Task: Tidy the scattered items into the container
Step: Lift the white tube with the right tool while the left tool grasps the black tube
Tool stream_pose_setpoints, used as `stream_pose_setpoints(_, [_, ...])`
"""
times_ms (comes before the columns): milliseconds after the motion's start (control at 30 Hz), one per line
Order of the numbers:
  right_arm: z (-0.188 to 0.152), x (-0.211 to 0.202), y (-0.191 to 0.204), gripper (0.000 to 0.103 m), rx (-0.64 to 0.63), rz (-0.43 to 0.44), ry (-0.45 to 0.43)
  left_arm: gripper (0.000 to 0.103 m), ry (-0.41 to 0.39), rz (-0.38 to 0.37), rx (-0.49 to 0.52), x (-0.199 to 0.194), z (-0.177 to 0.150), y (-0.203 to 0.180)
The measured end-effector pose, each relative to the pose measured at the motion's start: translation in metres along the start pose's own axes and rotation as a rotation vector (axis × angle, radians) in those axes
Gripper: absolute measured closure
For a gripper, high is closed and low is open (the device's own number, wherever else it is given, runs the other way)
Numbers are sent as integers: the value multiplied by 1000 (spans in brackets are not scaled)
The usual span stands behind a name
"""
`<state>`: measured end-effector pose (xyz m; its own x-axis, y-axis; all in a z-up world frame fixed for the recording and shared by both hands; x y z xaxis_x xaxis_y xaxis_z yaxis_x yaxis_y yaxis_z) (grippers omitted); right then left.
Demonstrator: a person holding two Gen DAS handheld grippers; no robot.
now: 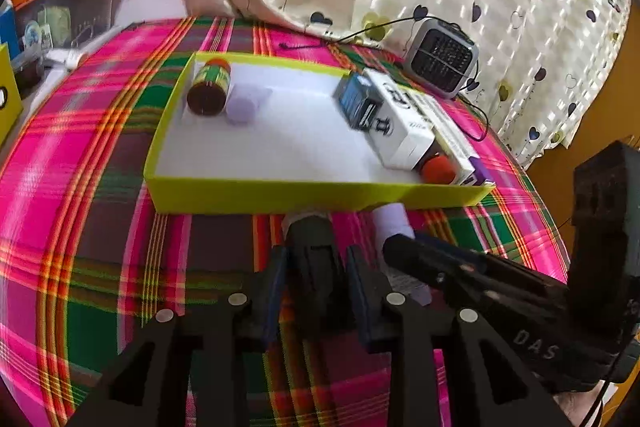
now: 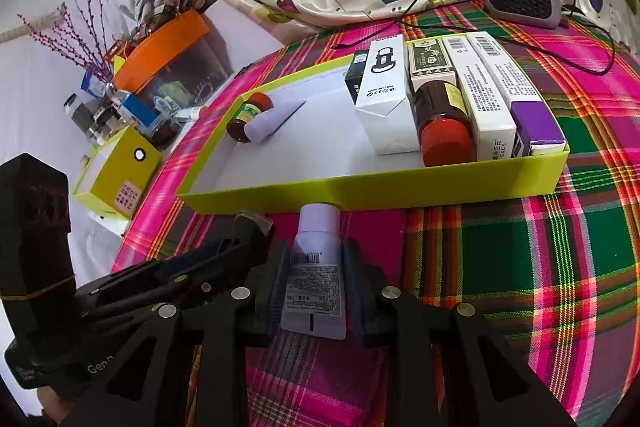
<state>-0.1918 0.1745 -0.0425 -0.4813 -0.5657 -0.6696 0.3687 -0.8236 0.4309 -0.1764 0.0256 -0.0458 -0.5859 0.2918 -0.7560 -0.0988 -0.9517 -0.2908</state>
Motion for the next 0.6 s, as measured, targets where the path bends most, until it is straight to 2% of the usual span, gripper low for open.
stream_pose_setpoints(300, [0,-1,4,74,-38,-52,-3,74,-33,95,111,2,-5,-10])
stream_pose_setpoints(600, [-1,1,9,74,-72,-91,8,75,-33,74,99,2,-4,-6])
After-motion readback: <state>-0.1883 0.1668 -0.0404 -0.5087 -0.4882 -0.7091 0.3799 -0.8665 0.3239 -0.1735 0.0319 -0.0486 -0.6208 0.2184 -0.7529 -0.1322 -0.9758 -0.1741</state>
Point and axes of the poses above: each gripper's, at about its wrist camera, not at the fingertips, and x roughly the way its jaws point, y to its left, z to its top, the point moved 2 cm from there along x, roughly the way its jaws point
